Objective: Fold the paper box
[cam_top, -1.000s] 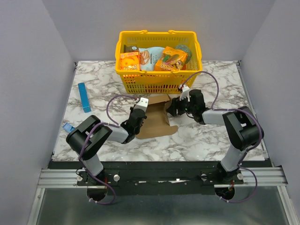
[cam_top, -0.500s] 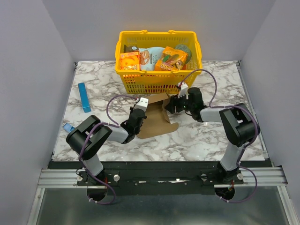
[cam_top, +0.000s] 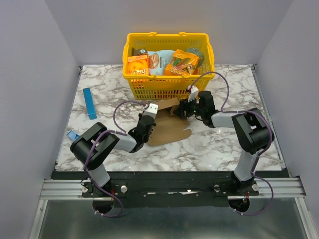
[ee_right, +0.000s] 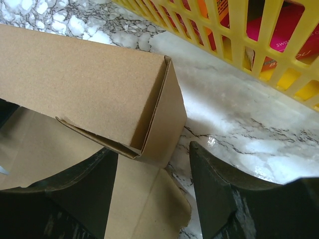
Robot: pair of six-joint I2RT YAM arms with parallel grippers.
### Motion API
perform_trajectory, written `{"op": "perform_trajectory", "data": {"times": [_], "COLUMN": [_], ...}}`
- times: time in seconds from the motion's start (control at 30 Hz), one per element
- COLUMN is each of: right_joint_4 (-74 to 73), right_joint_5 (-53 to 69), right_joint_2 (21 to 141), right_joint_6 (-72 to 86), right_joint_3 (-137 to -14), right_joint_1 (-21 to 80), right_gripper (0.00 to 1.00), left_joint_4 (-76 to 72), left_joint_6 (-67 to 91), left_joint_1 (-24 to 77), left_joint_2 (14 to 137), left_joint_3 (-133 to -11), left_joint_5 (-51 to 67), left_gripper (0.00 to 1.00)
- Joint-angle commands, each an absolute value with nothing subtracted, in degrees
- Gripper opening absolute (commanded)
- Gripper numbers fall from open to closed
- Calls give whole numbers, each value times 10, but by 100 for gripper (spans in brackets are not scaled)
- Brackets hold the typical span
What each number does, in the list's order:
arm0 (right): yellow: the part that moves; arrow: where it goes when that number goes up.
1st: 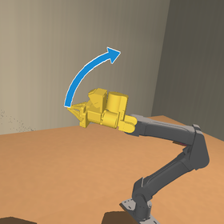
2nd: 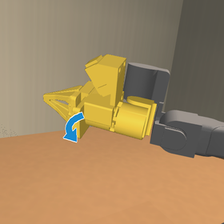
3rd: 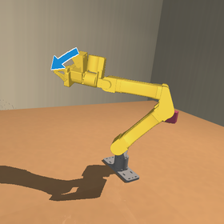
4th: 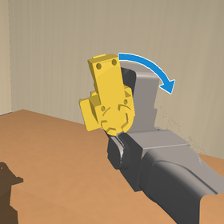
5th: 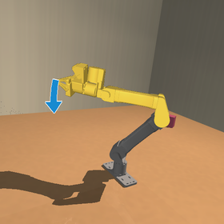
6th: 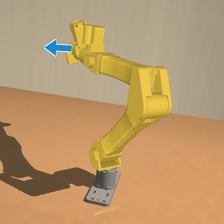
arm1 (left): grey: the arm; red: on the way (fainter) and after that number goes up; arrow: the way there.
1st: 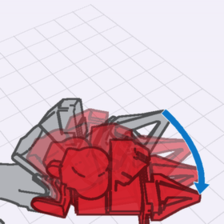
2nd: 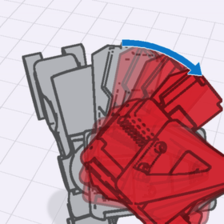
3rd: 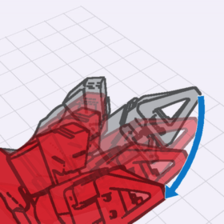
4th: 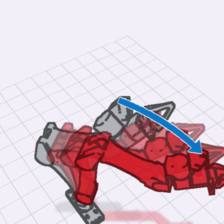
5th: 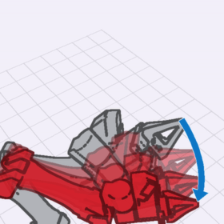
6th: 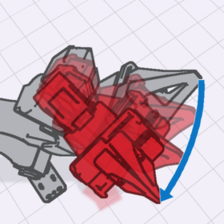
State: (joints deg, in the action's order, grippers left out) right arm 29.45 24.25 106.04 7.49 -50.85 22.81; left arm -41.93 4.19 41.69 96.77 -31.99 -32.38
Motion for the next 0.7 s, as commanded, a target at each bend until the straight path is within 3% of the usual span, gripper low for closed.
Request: {"op": "perform_trajectory", "data": {"times": [0.0, 0.3, 0.67], "right_joint_4": [332, 303, 281], "right_joint_5": [226, 177, 158], "right_joint_2": [1071, 1078, 1068], "right_joint_6": [83, 102, 76], "right_joint_3": [-540, -556, -555], "right_joint_1": [229, 229, 229], "right_gripper": [66, 63, 61], "left_joint_4": [-410, -376, -234], "left_joint_6": [33, 58, 127], "left_joint_1": [432, 432, 411], "left_joint_2": [973, 953, 938], "left_joint_3": [-316, -325, -391], "left_joint_5": [-262, -215, -132], "left_gripper": [0, 0, 0]}}
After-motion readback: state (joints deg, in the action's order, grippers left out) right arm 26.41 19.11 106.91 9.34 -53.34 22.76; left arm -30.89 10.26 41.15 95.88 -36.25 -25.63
